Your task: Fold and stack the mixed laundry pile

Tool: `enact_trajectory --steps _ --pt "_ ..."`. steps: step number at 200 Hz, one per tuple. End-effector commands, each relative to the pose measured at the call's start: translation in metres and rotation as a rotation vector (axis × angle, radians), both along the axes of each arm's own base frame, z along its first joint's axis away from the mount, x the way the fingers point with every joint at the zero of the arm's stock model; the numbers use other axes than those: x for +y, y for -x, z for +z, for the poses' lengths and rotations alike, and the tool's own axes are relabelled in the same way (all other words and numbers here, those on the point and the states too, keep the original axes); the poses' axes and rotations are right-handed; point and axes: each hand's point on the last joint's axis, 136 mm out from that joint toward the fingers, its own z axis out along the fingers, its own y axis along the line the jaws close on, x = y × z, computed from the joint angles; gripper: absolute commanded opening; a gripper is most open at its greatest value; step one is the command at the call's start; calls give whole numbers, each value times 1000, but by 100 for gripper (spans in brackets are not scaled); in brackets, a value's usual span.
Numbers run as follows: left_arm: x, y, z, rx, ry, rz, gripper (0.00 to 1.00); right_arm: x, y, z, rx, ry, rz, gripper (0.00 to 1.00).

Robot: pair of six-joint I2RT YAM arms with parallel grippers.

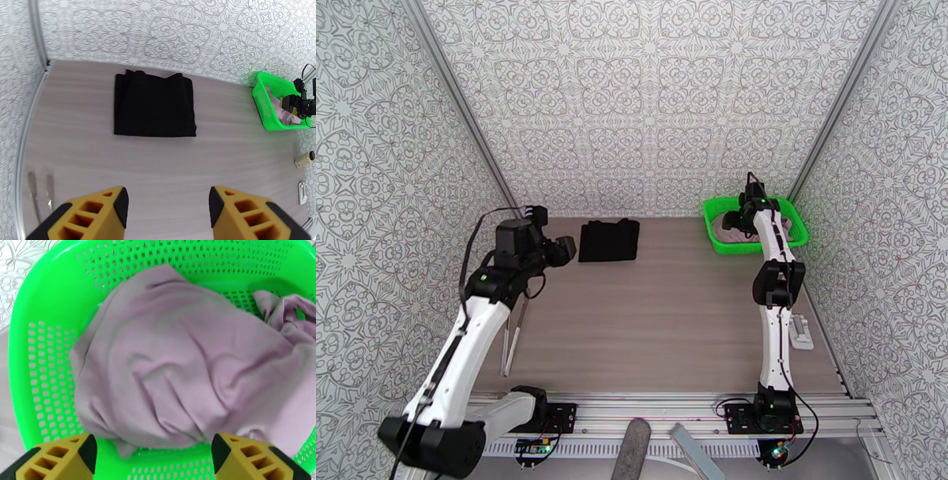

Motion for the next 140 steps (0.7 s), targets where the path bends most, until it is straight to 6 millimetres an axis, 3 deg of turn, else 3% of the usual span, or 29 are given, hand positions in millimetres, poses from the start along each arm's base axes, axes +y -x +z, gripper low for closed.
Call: enact_trajectory --steps 1,42,66,89,90,100,110,127,140 --pt "11 31 -26 109 -58 23 59 -13 3 -48 81 24 -32 82" --pt "18 71 -20 94 -40 39 65 -16 4 -76 116 15 -56 80" --pt "20 81 -16 81 -30 43 67 -14 4 -85 127 -1 -60 69" --pt "20 84 -17 94 -32 42 67 -13 7 -93 145 -14 -63 41" --pt "20 84 -16 93 -31 43 67 -12 7 -93 145 -15 -62 36" --pt "20 84 -17 96 -29 42 67 -11 7 -92 146 -20 -61 19" --pt "19 84 -16 92 -25 38 67 -12 6 -85 135 -23 -59 0" --pt "18 84 -15 84 -18 36 67 -14 3 -57 89 -22 -58 0" --pt "17 84 -13 75 -13 33 67 -15 -1 -20 22 -22 -56 0"
